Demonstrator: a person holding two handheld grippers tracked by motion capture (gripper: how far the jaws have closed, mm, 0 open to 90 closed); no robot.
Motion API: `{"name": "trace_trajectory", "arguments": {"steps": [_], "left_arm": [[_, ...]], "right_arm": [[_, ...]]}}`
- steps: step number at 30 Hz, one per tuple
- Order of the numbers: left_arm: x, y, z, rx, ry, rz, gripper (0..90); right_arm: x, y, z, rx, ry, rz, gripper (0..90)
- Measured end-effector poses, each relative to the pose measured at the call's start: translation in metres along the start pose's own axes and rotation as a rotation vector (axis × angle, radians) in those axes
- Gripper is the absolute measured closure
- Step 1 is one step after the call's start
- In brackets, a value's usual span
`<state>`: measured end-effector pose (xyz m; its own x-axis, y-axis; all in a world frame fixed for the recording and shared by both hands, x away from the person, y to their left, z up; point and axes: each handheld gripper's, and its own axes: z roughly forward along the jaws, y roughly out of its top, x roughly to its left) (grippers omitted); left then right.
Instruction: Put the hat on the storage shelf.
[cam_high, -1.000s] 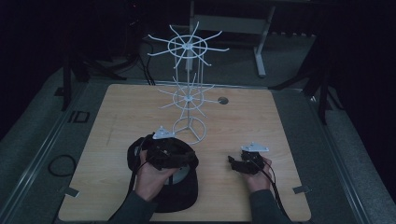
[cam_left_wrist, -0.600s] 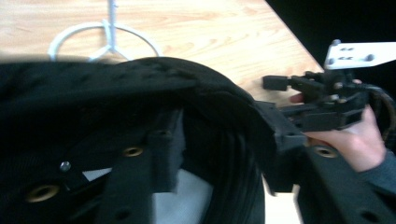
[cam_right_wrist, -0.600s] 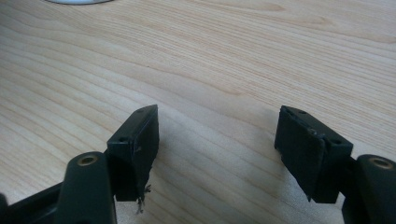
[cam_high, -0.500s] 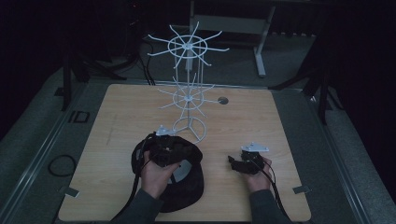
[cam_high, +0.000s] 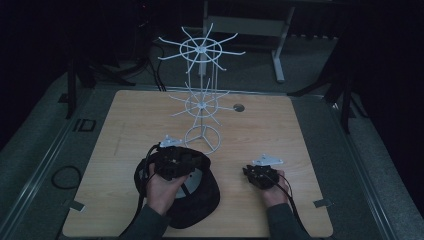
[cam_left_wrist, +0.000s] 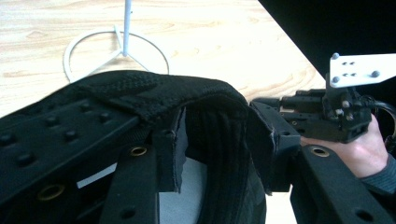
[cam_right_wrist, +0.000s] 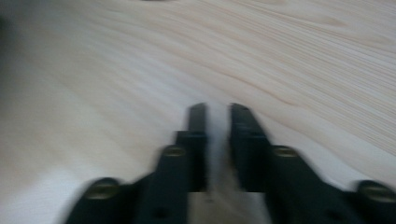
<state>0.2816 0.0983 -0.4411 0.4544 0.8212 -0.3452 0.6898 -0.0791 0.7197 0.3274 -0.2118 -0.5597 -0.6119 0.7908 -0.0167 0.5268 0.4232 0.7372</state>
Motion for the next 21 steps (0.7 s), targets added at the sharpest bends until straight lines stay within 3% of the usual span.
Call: {"name": "trace_trajectory", "arguments": {"steps": [1,2,3,5,7,11,15,21], "left_arm": [[0.000,0.000,0.000,0.001,-0.001,0.003,57.5],[-0.001,-0.001,0.000,-0.001,-0.002,0.001,57.0],[-0.002,-0.001,-0.001,0.000,-0.004,0.003,56.6],[-0.002,-0.001,-0.001,-0.001,-0.007,0.007,56.0],[-0.003,-0.002,-0.003,-0.004,-0.006,0.006,54.9],[-0.002,-0.003,-0.003,-0.007,0.001,-0.004,52.5],[0.000,-0.003,-0.003,-0.010,0.004,-0.007,50.6],[0.000,-0.003,-0.005,-0.017,0.003,-0.012,47.5]], "right_arm": [[0.003,0.001,-0.001,-0.003,0.020,-0.008,86.0],[0.013,0.006,-0.004,-0.031,0.078,-0.025,89.7],[0.018,0.009,-0.006,-0.042,0.109,-0.029,89.8],[0.018,0.009,-0.006,-0.042,0.109,-0.029,89.8],[0.036,0.018,-0.017,-0.091,0.217,-0.051,89.8],[0.054,0.025,-0.028,-0.133,0.304,-0.079,89.8],[0.069,0.030,-0.032,-0.133,0.348,-0.112,89.8],[0.083,0.033,-0.034,-0.113,0.366,-0.168,89.8]]}}
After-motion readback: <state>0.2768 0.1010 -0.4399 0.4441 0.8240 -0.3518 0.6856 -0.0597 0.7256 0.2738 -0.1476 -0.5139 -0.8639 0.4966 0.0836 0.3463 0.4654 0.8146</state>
